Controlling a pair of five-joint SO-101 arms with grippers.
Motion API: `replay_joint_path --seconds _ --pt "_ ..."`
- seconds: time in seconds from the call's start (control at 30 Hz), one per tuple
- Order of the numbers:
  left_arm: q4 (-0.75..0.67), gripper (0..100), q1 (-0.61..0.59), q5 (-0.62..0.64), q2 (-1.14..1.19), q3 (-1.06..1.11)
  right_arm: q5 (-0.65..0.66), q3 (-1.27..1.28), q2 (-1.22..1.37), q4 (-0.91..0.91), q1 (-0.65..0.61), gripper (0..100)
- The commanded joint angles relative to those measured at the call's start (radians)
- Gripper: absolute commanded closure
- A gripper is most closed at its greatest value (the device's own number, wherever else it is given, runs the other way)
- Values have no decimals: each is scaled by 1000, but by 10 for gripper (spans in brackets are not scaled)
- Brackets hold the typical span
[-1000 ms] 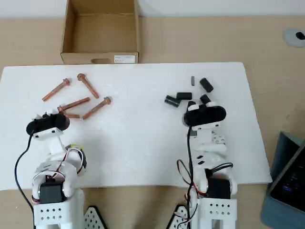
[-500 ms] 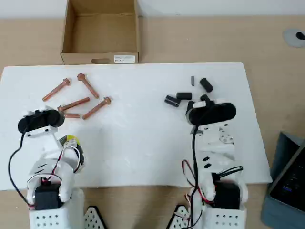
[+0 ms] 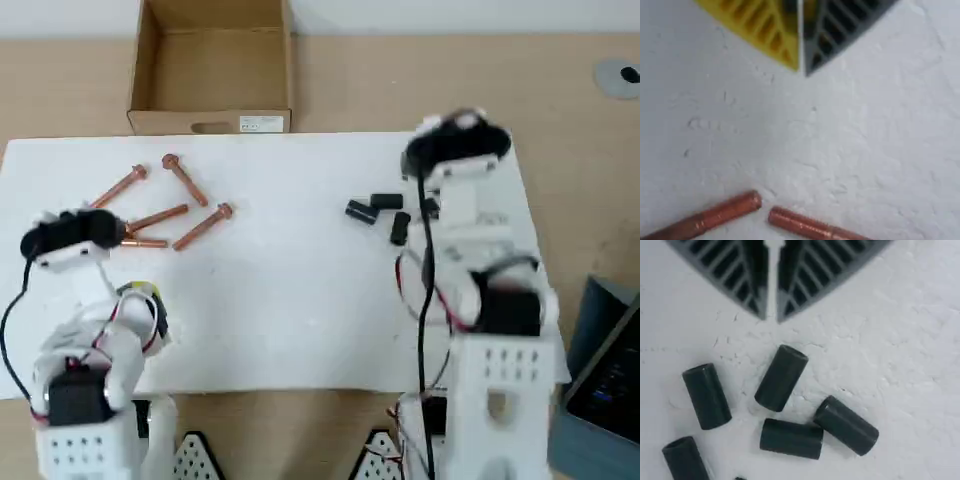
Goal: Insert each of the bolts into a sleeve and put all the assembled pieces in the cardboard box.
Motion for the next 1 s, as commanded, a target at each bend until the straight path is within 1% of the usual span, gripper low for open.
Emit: replay_joint_path --seconds 0.0,0.2,0.37,0.43,0.5,0.57,0.7,0.8,0.9,0.97 --pt "2 998 -2 -6 203 -173 -9 -173 163 29 -1 989" --pt "8 998 -5 -6 521 -393 -8 -344 397 117 1 988" --pt "109 998 -5 -8 737 -546 2 -475 572 192 50 988" --pt "133 998 -5 -41 817 -586 58 -519 645 222 71 987" --pt "132 998 -5 -118 891 -617 158 -564 717 250 97 987" --pt "140 998 -11 -161 958 -649 269 -613 786 261 124 987" --pt "137 997 -78 -219 1032 -684 411 -694 889 262 159 987" --pt "132 997 -132 -273 1066 -703 482 -727 940 269 160 986" --pt "132 997 -147 -310 1093 -715 485 -748 984 275 145 977" --pt "132 997 -147 -316 1107 -717 485 -750 1009 275 136 942"
